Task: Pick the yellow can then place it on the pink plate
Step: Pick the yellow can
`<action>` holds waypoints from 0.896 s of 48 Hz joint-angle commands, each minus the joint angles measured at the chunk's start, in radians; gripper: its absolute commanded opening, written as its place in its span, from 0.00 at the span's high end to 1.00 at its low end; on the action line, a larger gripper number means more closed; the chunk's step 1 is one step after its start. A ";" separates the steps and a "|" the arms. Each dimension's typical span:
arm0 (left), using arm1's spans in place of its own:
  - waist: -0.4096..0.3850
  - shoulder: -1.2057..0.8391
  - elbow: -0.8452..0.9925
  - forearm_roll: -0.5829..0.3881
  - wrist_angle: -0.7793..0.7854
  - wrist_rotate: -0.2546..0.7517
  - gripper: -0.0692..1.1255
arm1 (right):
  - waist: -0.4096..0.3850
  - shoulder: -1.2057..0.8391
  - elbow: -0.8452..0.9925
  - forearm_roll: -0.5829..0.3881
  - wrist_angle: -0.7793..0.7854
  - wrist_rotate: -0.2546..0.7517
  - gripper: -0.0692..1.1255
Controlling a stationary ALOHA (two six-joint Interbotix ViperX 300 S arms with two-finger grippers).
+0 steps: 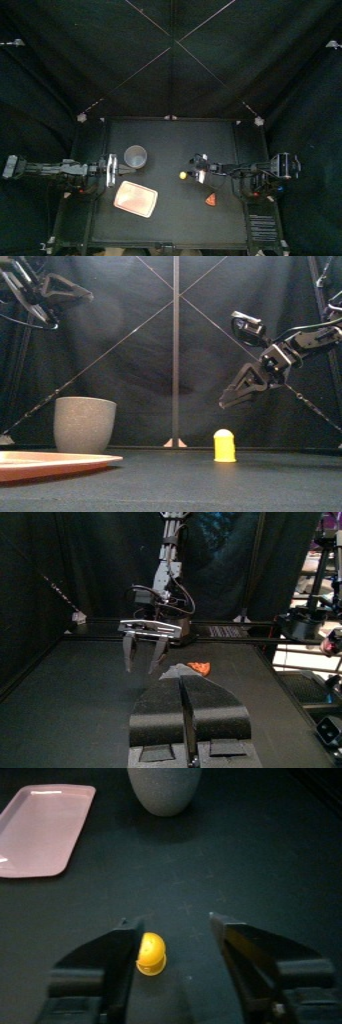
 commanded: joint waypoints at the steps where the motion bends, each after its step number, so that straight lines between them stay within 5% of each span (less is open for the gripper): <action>1: 0.002 0.005 -0.012 0.002 -0.005 0.002 0.94 | 0.012 -0.009 -0.017 0.026 -0.011 0.000 0.11; 43: 0.003 0.005 -0.011 0.000 -0.012 0.000 0.94 | 0.074 0.262 -0.098 0.009 0.015 0.000 0.14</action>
